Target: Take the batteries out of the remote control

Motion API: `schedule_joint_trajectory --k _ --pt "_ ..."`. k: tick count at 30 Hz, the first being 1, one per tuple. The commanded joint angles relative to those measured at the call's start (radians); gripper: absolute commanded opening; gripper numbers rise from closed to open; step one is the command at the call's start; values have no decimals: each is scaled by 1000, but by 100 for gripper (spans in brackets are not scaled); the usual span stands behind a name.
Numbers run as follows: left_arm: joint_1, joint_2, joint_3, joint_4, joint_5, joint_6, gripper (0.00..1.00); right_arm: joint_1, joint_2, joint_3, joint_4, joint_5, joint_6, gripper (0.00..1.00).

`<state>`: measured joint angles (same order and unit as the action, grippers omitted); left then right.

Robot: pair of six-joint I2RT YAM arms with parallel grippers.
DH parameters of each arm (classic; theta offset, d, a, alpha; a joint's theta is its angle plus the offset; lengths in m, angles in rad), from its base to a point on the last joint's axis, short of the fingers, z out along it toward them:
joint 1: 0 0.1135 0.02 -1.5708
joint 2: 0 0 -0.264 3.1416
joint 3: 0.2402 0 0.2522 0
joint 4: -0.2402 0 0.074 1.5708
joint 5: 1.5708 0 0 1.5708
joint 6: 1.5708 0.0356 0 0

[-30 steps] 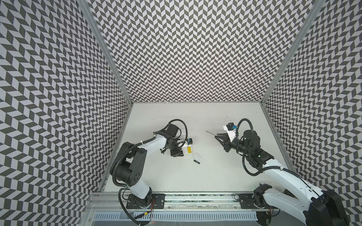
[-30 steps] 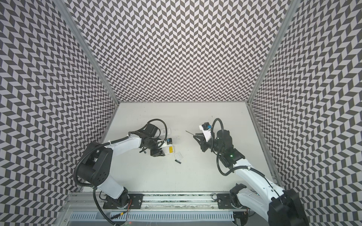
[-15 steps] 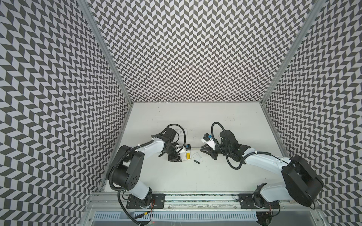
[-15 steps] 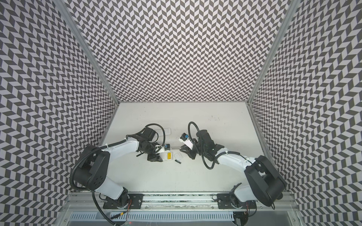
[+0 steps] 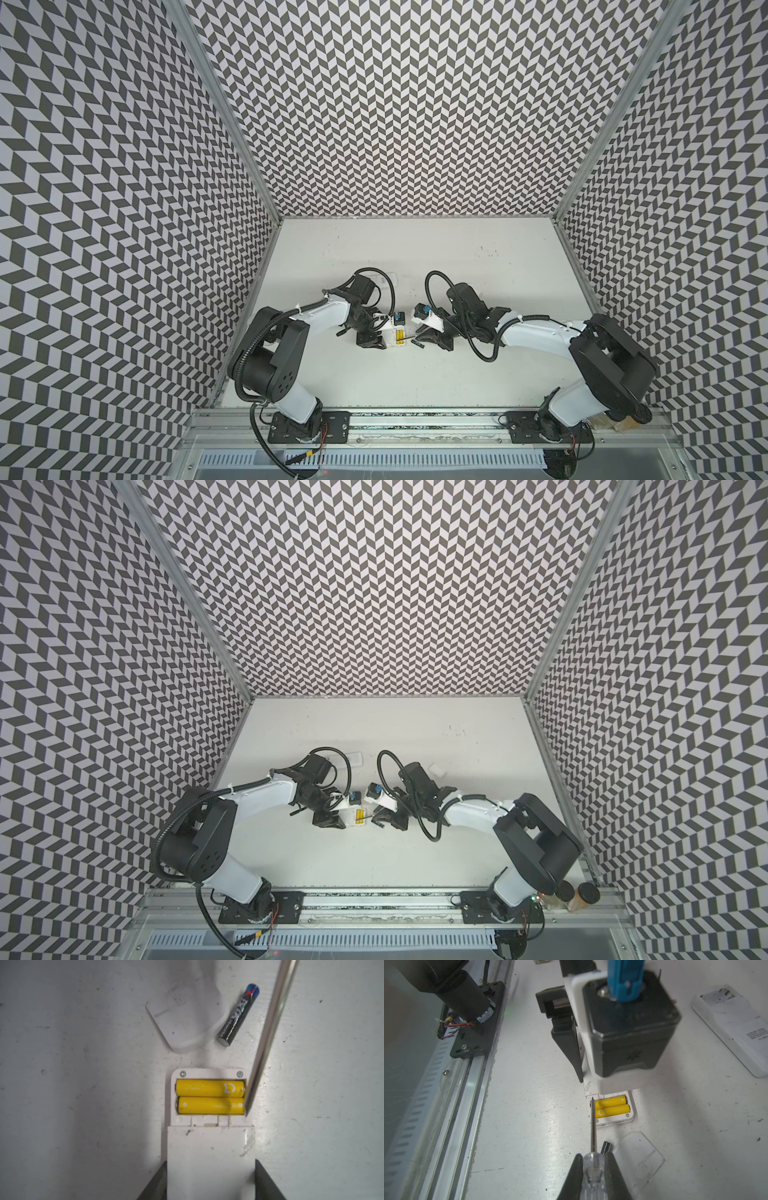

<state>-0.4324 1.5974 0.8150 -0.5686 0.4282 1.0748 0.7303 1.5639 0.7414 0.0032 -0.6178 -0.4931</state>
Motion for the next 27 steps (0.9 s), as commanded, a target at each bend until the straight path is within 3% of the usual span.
schedule_joint_trajectory --k 1,15,27 --pt "-6 11 -5 22 14 23 46 6 14 13 23 -18 -42 0" --pt "-19 18 -6 15 -3 30 46 21 67 79 -51 5 -62 0" --pt "-25 18 9 4 -14 16 46 24 63 154 -249 -2 -58 0"
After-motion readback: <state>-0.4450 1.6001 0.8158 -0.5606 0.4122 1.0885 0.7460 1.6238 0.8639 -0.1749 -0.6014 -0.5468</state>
